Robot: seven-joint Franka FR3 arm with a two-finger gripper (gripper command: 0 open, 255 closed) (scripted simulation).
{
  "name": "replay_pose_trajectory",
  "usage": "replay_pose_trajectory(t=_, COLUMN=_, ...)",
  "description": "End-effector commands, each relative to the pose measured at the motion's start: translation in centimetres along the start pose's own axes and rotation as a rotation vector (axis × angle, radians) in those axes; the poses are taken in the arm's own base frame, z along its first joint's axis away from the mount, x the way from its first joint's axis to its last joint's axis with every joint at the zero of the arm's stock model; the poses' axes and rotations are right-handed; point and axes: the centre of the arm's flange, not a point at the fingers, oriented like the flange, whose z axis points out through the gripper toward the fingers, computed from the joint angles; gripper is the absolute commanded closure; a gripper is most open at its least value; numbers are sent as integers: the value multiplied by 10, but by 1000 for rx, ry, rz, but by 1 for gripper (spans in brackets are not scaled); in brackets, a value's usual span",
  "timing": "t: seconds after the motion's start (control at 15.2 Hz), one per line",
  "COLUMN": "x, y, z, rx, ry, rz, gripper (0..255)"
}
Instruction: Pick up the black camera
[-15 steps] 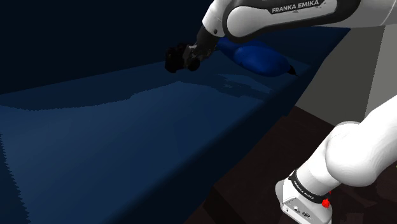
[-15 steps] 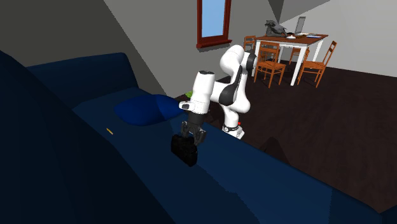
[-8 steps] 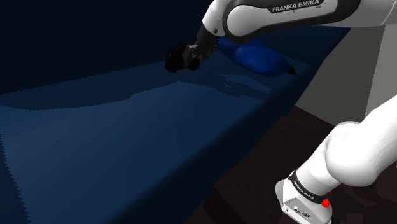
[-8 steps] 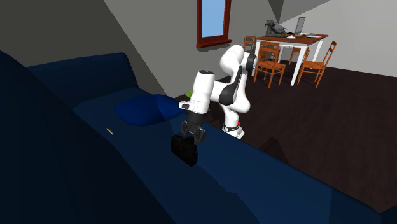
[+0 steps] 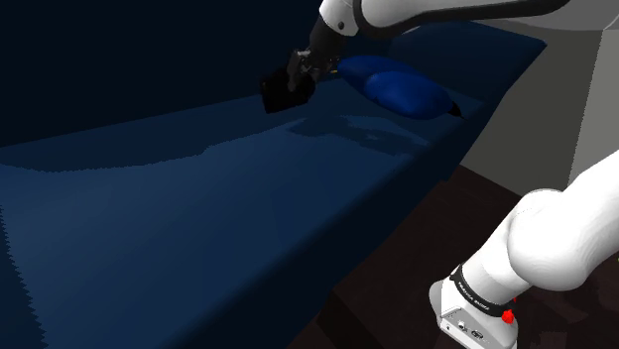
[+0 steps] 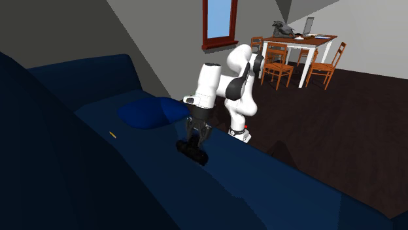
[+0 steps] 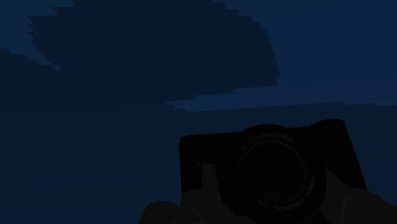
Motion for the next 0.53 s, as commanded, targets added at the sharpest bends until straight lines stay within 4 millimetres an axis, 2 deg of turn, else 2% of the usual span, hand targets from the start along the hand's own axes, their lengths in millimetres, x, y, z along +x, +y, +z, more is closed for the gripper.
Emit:
replay_pose_trajectory(t=0.0, x=4, y=0, z=-10, rx=0, ry=0, rz=0, gripper=255)
replay_pose_trajectory(t=0.33, x=15, y=-2, z=-34, rx=0, ry=0, rz=0, gripper=255)
replay_pose_trajectory(t=0.46, x=15, y=-2, z=-35, rx=0, ry=0, rz=0, gripper=255)
